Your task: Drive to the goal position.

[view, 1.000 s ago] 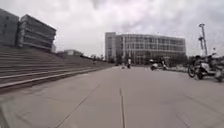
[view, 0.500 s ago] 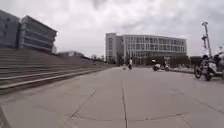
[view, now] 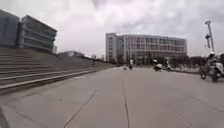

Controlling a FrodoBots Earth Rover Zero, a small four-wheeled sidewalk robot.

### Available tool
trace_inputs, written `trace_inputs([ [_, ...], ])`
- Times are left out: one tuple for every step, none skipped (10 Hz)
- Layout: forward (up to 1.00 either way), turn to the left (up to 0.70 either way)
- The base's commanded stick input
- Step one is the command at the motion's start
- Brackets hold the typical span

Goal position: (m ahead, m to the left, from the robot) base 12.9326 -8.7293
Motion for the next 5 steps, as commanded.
trace_inputs([
  [0.70,0.00],
  [0.70,0.00],
  [0.70,0.00],
  [0.70,-0.01],
  [0.70,-0.06],
])
